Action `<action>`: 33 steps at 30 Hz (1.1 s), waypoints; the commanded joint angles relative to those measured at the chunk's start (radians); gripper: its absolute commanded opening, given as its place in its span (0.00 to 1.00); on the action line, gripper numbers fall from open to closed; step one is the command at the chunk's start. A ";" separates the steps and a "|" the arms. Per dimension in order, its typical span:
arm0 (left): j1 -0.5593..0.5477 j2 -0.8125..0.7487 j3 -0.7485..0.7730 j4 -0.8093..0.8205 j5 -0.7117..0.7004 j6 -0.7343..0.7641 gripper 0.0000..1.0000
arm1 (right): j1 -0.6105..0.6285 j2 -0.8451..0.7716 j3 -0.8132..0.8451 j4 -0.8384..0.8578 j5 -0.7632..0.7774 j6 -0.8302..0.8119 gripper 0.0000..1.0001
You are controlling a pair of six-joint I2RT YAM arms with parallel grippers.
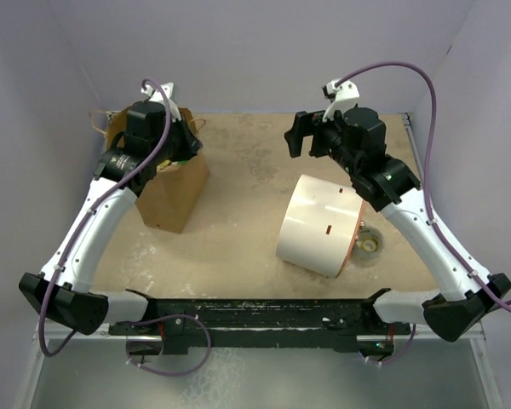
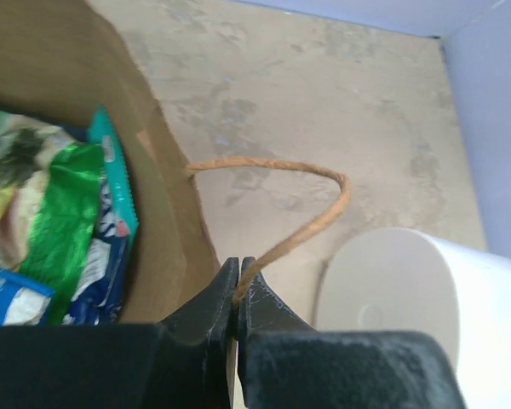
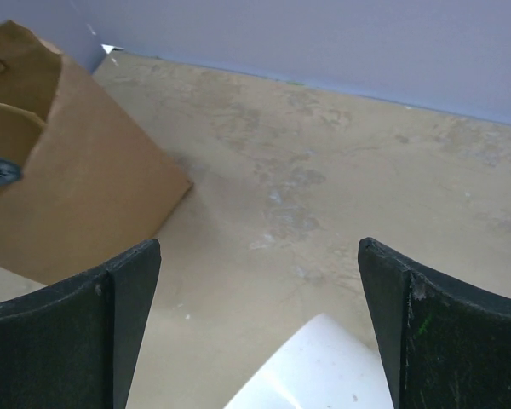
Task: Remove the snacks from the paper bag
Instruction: Adjust the paper bag at the center of the board.
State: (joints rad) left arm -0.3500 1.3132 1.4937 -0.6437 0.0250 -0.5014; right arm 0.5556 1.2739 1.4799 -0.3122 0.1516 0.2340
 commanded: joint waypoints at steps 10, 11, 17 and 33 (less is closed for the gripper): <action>-0.025 -0.043 0.219 -0.122 0.058 0.092 0.74 | 0.004 -0.018 0.064 -0.067 -0.104 0.122 1.00; -0.008 -0.049 0.247 -0.170 0.056 0.117 0.78 | 0.004 -0.013 0.068 -0.067 -0.107 0.122 1.00; 0.281 -0.042 0.399 -0.377 0.125 0.218 0.99 | 0.004 0.002 0.077 -0.075 -0.083 0.101 1.00; 0.549 -0.064 0.222 -0.261 -0.216 -0.029 0.67 | 0.045 0.051 0.085 0.000 0.114 -0.157 0.99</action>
State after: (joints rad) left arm 0.0887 1.2552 1.7508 -1.0355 -0.3080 -0.4583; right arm 0.5613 1.3067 1.5219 -0.3923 0.1268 0.2214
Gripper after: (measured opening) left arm 0.769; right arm 0.995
